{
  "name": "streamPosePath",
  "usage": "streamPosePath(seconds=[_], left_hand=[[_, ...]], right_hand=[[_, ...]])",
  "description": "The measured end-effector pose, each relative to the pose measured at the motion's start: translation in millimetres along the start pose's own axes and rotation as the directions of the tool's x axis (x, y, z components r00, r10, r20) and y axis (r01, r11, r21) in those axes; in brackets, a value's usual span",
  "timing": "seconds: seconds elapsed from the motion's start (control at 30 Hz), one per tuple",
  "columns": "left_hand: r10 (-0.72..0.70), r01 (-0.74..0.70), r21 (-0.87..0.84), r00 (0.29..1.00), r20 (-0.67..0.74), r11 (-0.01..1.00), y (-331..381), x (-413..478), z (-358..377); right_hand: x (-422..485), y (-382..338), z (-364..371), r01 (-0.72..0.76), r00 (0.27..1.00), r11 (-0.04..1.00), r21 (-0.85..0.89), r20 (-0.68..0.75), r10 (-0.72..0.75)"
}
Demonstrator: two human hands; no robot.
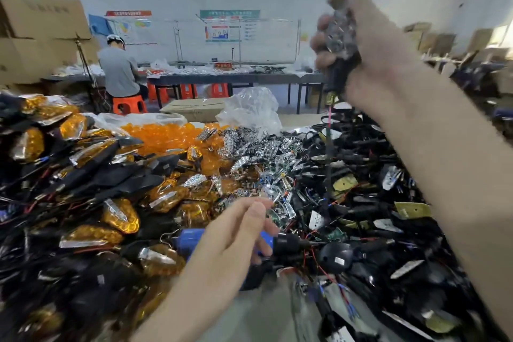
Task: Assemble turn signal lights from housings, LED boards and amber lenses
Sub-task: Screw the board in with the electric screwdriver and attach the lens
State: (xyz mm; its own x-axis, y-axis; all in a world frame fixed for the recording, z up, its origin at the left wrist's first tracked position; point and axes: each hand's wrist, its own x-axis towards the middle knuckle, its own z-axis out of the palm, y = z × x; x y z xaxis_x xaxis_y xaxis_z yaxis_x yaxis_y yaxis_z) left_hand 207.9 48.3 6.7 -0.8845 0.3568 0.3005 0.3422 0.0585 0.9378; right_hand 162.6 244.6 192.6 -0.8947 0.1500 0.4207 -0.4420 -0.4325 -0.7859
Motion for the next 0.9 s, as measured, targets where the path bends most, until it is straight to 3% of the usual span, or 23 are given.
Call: streamPosePath(seconds=[0.07, 0.13, 0.23, 0.5, 0.7, 0.9], left_hand=[[0.021, -0.022, 0.051, 0.999, 0.031, 0.998, -9, -15, 11], [0.009, -0.012, 0.131, 1.0, 0.021, 0.991, -16, -22, 18], [-0.038, 0.035, 0.175, 0.999, 0.011, 0.984, -20, -18, 20], [-0.098, 0.084, 0.271, 0.994, 0.041, 0.959, -27, 4, 43], [-0.104, 0.128, 0.245, 0.989, -0.107, 0.961, -42, 15, 63], [-0.052, 0.093, 0.281, 0.987, -0.15, 0.955, -50, 24, 65]], right_hand=[[-11, 18, -21, 0.009, 0.982, 0.967, 0.255, -0.184, 0.04], [-25, 41, -41, 0.029, 0.942, 0.938, 0.346, -0.324, 0.091], [-53, 78, -66, 0.023, 0.89, 0.914, 0.406, -0.426, 0.166], [-98, 146, -89, 0.011, 0.829, 0.895, 0.447, -0.504, 0.241], [-105, 167, -95, -0.027, 0.822, 0.902, 0.431, -0.504, 0.265], [-108, 184, -104, -0.102, 0.819, 0.85, 0.517, -0.442, 0.367]])
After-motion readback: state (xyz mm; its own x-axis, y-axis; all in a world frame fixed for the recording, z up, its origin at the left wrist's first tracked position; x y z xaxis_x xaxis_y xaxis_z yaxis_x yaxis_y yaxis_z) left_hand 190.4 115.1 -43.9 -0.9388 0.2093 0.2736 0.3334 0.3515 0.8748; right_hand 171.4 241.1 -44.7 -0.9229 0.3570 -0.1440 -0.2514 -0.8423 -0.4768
